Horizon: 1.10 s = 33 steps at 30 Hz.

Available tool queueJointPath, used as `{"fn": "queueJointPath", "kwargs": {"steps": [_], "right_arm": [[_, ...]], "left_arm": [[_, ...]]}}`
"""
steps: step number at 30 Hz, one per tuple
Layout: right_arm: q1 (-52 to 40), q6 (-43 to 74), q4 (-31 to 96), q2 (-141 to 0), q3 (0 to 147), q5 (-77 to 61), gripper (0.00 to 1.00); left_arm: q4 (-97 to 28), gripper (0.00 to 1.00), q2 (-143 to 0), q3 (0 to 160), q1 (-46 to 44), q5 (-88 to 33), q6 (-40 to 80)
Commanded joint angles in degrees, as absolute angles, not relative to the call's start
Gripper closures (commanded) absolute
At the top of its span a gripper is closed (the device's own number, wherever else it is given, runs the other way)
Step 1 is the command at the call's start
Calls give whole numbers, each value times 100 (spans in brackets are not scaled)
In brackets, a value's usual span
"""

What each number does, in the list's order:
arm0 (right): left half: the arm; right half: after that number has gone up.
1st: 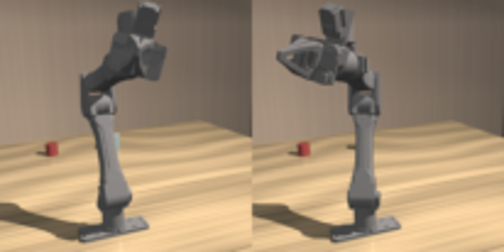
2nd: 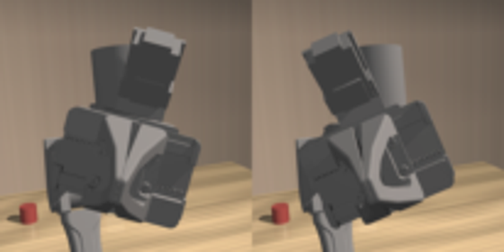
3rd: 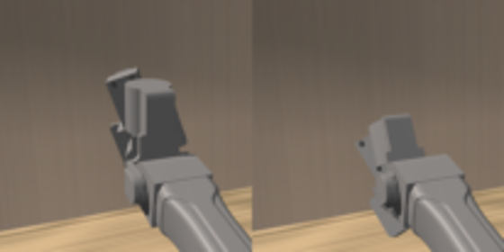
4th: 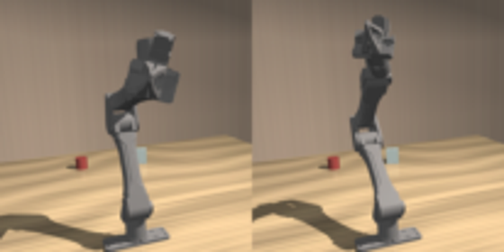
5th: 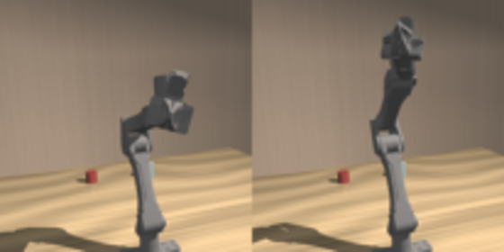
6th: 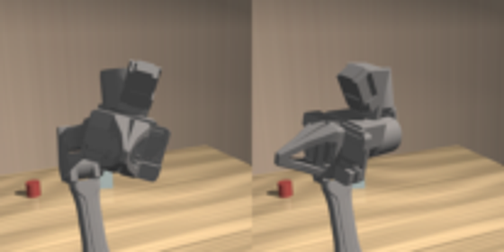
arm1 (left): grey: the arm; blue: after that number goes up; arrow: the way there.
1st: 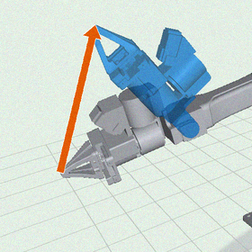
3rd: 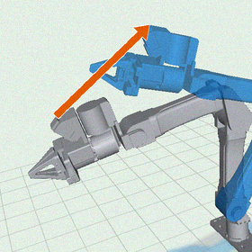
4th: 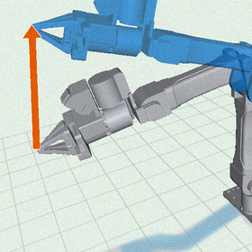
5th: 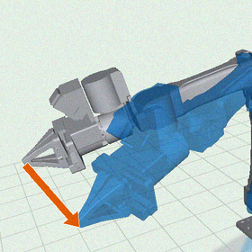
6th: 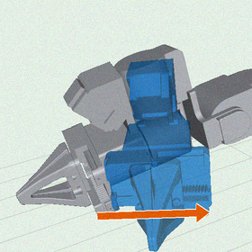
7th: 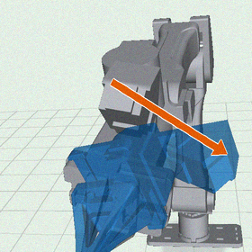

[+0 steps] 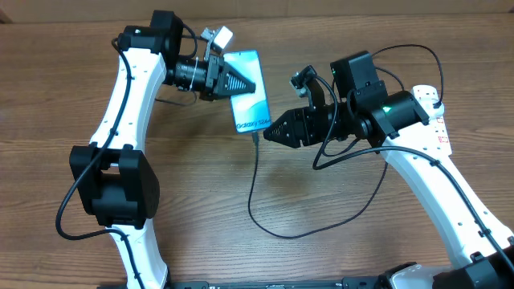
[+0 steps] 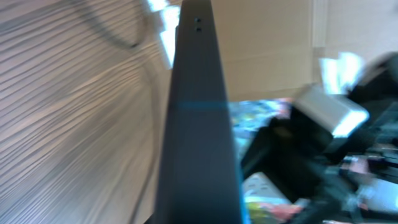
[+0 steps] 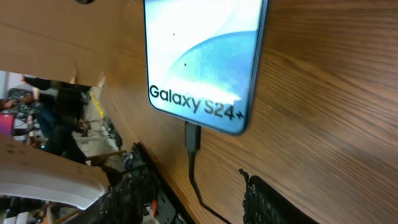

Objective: Plug charger to phone and switch on socket
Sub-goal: 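Open the right gripper off the plug and lower the phone with the left, then lay the phone flat on the table and open the left gripper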

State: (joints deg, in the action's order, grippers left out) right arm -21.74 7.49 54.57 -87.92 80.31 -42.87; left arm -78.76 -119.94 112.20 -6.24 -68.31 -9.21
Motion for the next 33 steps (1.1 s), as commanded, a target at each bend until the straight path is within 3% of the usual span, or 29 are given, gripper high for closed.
{"fn": "queueJointPath", "kwargs": {"steps": [1,18,33], "right_arm": [[-2161,727,5575,-8718,8145,-3898,46],[-2167,727,6143,-8718,8134,-3450,46],[-2167,727,6230,-8722,8134,-3437,46]], "left_arm": [[-8005,96,-12001,11255,-589,-5586,-1007],[-8573,96,-13447,11255,86,-4565,-1385],[-8392,96,-13566,11255,287,-3175,-2058]]}}
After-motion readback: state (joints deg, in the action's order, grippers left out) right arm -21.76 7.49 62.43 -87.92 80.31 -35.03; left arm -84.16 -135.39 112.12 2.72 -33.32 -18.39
